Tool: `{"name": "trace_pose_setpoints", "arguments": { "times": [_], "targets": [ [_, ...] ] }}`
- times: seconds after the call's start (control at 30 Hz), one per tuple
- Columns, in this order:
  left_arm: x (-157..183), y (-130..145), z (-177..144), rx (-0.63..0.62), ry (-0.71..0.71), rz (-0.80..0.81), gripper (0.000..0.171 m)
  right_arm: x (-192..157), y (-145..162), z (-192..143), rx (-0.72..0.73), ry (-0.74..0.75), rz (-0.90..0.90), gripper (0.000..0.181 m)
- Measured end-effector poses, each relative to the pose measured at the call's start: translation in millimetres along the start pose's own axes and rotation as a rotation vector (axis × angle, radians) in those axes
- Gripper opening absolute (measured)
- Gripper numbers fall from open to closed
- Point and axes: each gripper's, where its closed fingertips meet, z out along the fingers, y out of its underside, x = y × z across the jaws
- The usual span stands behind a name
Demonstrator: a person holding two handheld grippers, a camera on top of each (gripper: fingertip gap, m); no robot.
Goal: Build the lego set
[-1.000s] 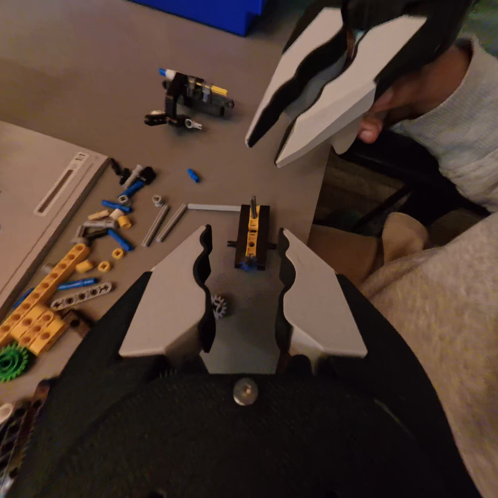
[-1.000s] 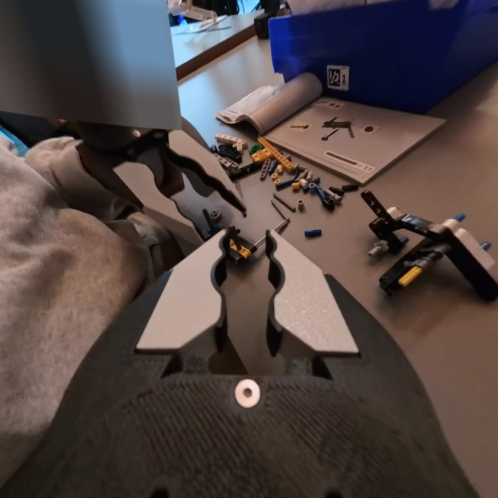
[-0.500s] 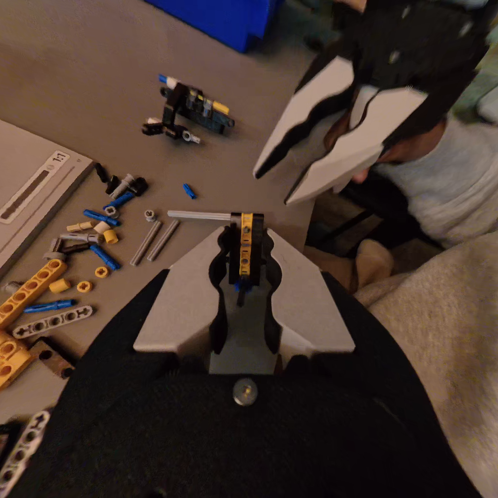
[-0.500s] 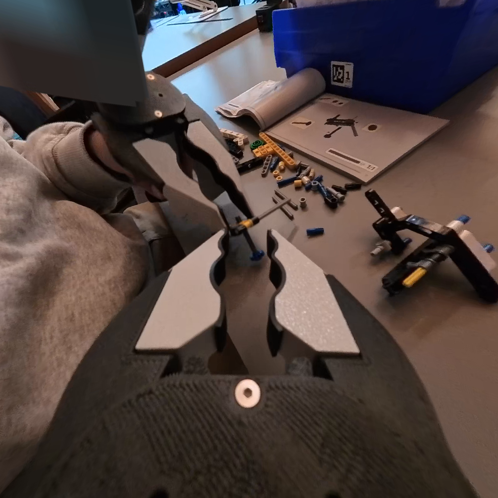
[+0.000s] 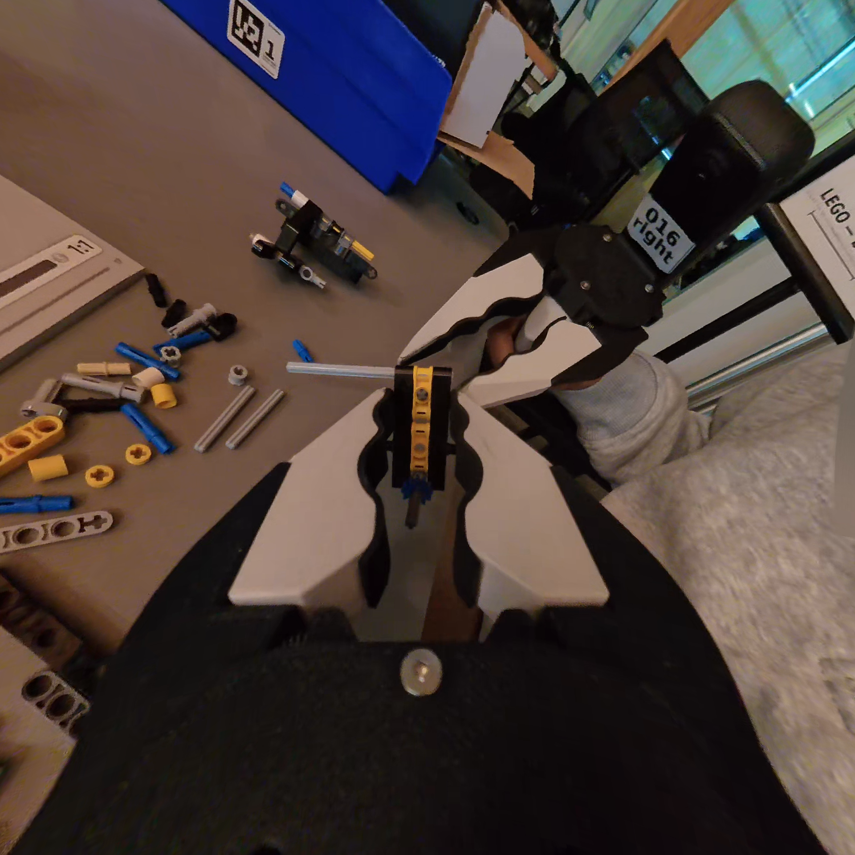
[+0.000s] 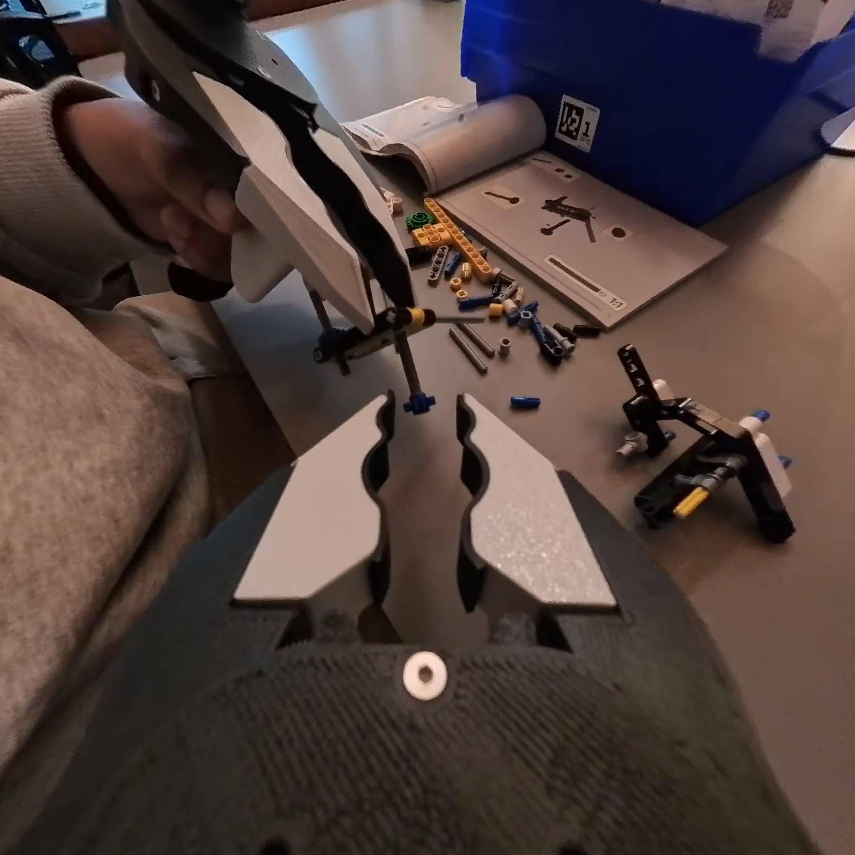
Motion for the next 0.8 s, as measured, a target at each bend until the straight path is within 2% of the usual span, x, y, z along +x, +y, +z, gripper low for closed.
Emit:
{"name": "trace_pose_setpoints", "arguments": {
  "times": [0.13, 0.3, 0.43, 0.6, 0.7, 0.8],
  "targets": [
    [-2.0, 2.8, -0.3, -0.002, -0.003, -0.007, 0.022, -0.5, 0.0, 1.1, -0.003, 0.027, -0.046, 0.012],
    [-9.0, 0.2, -9.1, 0.015, -0.039, -0.01, 0.022, 5.1, 7.1, 2.9, -0.051, 0.071, -0.077, 0.012],
    [-15.9, -2.6, -22.0, 0.018, -0.095, 0.007, 0.022, 19.0, 23.1, 5.4, -0.157, 0.154, -0.096, 0.013],
    [-26.7, 2.3, -29.6, -0.049, -0.236, 0.125, 0.022, 28.0, 34.5, 9.4, -0.24, 0.219, -0.109, 0.024],
    [-25.3, 5.9, -26.8, -0.088, -0.286, 0.209, 0.022, 26.8, 17.3, 7.6, -0.148, 0.227, -0.064, 0.027],
    [-22.2, 9.7, -21.1, -0.119, -0.31, 0.273, 0.022, 8.6, -17.2, 8.9, 0.045, 0.113, 0.118, 0.028]
  ]
}}
